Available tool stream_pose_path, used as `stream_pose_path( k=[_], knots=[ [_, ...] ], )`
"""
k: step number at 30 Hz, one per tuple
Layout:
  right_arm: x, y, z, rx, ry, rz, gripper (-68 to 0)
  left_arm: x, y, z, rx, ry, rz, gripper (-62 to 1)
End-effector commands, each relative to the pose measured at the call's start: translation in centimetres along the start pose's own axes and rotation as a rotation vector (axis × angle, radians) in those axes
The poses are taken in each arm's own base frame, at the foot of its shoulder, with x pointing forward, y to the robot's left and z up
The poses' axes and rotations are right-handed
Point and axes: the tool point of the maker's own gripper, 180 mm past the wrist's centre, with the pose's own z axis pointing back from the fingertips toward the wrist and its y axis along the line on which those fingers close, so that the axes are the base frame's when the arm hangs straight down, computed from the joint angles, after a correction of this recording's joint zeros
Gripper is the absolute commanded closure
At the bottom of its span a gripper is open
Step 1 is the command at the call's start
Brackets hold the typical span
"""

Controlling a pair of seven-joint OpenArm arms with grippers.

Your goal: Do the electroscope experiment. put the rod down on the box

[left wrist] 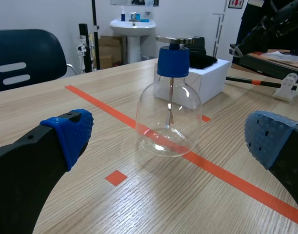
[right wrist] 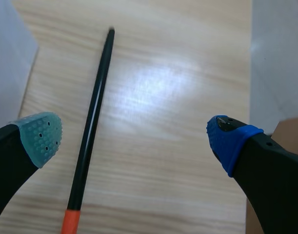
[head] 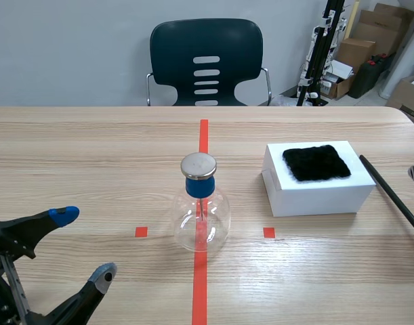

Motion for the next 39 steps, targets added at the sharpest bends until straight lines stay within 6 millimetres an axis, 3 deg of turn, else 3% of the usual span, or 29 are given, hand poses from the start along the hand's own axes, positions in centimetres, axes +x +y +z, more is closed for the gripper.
stream_pose_path(
  k=[1,6,10,39],
  knots=[
    [3.6,-1.0,0.5,-0.011,-0.109,0.042,-61.0,1.0,0.4,-0.3,-0.001,-0.036,-0.009,-62.3],
    [7.5,-0.9,1.4,-0.016,-0.334,0.069,-54.4,1.0,0.4,-0.3,-0.001,-0.036,-0.009,-62.3],
    [9.0,-0.8,2.1,-0.016,-0.432,0.069,-49.5,1.0,0.4,-0.3,-0.001,-0.036,-0.009,-62.3],
    [9.1,-1.0,2.1,-0.027,-0.434,0.071,-49.5,1.0,0.4,-0.3,-0.001,-0.036,-0.009,-62.3]
  ],
)
